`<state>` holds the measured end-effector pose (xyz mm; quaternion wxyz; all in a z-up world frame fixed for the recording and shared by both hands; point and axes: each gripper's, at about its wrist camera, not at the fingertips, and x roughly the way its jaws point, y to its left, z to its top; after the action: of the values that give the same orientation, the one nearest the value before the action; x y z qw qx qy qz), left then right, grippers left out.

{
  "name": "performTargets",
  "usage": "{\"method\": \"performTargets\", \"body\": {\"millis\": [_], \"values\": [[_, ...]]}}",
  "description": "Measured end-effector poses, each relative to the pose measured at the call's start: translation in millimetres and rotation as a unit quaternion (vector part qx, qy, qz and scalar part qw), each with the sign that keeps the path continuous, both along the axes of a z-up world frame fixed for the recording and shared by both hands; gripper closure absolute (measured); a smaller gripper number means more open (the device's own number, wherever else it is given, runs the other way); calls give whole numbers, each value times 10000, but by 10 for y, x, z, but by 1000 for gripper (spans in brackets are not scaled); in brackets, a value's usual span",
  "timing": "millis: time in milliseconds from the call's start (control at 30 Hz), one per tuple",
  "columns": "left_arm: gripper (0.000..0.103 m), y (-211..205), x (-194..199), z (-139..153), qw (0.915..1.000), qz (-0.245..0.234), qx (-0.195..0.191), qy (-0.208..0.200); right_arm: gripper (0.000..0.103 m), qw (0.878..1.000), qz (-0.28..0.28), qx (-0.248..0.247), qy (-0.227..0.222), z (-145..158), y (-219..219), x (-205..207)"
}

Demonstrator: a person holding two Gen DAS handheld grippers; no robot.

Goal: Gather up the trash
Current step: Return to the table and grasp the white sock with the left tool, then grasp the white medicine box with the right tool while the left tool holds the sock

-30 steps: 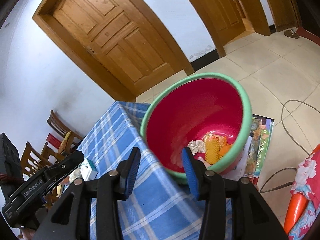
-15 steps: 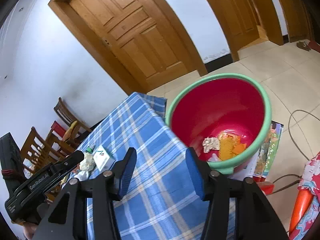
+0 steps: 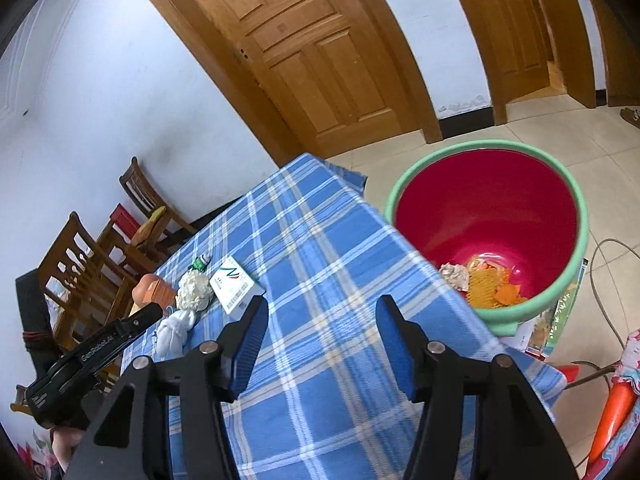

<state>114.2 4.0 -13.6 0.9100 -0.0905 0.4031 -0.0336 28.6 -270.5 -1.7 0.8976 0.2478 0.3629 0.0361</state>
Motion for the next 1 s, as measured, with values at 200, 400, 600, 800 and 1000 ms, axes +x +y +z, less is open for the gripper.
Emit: {"method": "performTargets", "body": {"millis": [200,400,600,800,1000], "values": [[47,176,128,-198,9994,223,21,254,37,9998,146,-97,110,-45,154,130],[47,239,247,-378,9983,300,42,496,32,9993,262,-148,205,-108,252,228],[48,243,300,-483,9980,314,33,556,26,9984,441,-194,308,-147,337,356],[72,324,293,-536,9976,328,-217,577,20,9944,924,-420,297,-97,555,528],[77,410,193,-433,9977,274,-438,443,18,9904,1208,-585,335,-135,748,706]]}}
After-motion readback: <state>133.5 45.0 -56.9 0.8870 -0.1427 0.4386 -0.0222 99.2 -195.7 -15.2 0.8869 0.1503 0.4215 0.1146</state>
